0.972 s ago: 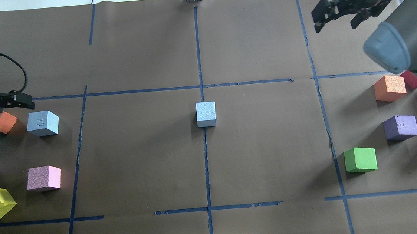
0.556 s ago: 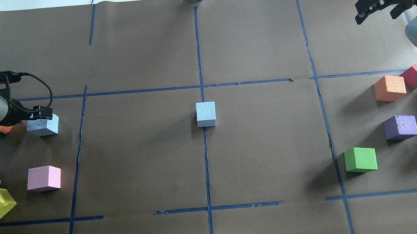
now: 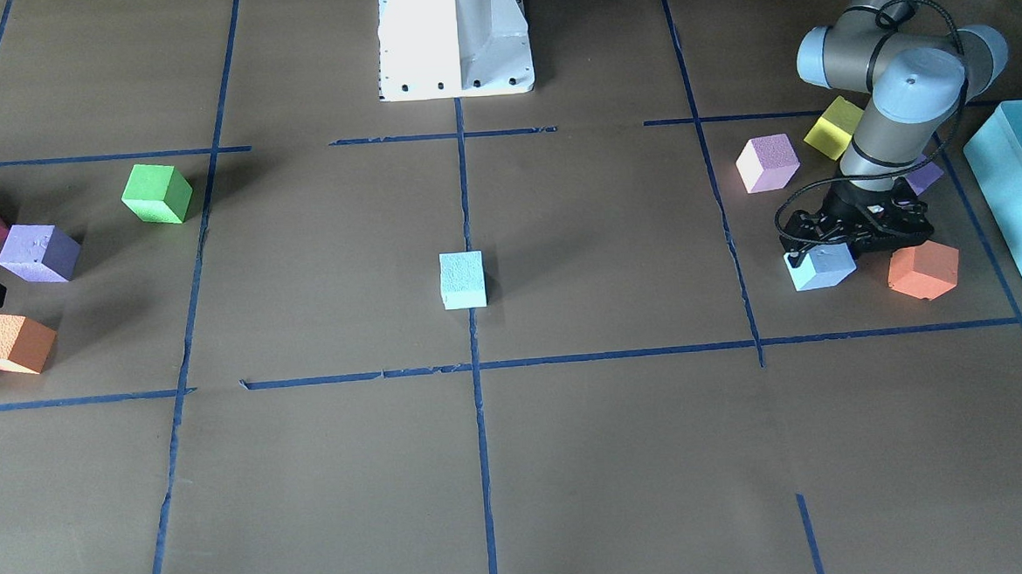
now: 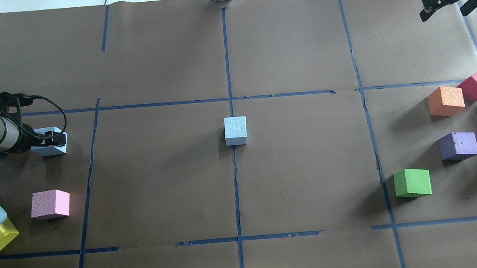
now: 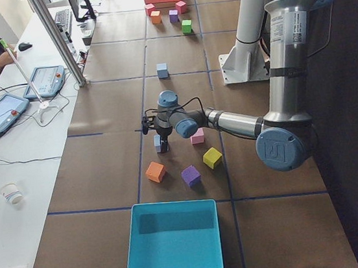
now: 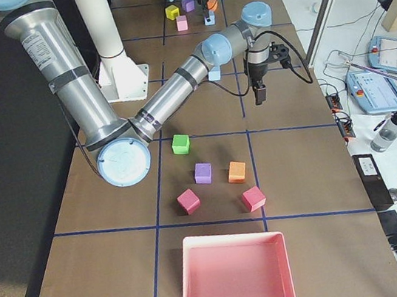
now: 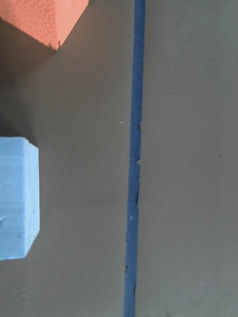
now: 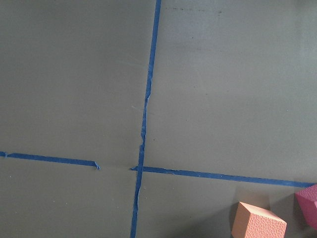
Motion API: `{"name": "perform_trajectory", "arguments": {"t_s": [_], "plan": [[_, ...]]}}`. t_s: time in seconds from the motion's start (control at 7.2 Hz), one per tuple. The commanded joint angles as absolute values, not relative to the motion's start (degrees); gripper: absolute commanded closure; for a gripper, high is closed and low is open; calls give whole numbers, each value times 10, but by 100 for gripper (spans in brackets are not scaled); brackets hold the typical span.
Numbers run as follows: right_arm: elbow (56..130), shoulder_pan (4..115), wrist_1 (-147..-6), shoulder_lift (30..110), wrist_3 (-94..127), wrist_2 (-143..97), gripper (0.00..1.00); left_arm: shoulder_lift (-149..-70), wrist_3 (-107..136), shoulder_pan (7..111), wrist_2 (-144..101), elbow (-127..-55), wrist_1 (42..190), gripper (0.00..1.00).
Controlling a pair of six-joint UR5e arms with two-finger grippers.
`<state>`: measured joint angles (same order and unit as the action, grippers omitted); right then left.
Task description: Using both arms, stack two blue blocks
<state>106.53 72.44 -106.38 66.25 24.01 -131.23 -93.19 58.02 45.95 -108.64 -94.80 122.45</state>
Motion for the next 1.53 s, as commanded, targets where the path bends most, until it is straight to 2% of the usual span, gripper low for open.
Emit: {"name": "perform_trajectory", "arguments": {"t_s": [0.0,0.14,0.28,0.42,0.69,0.83,1.11,1.39], "plan": [[1065,733,-1063,663,240,-1314,0,-932,579,454,-1092,-955,1220,92],[1065,741,-1065,663,232,-1325,0,-933,579,457,-1139,-963,1217,100],[1065,750,-1064,670,231,-1333,0,-932,578,462,-1164,-995,1182,100],[1065,764,-1063,691,212,-1352,0,-947,573,469,-1165,-1060,1064,100],[1056,811,-1063,762,94,-1374,0,-1067,571,470,-1164,-1135,853,100],[1058,825,-1062,811,24,-1375,0,-1142,576,468,-1164,-1133,783,100],[1057,866,-1034,900,-54,-1380,0,-1248,582,461,-1165,-1099,753,100],[1055,869,-1015,920,-54,-1369,0,-1344,633,409,-1145,-1029,757,100]]}}
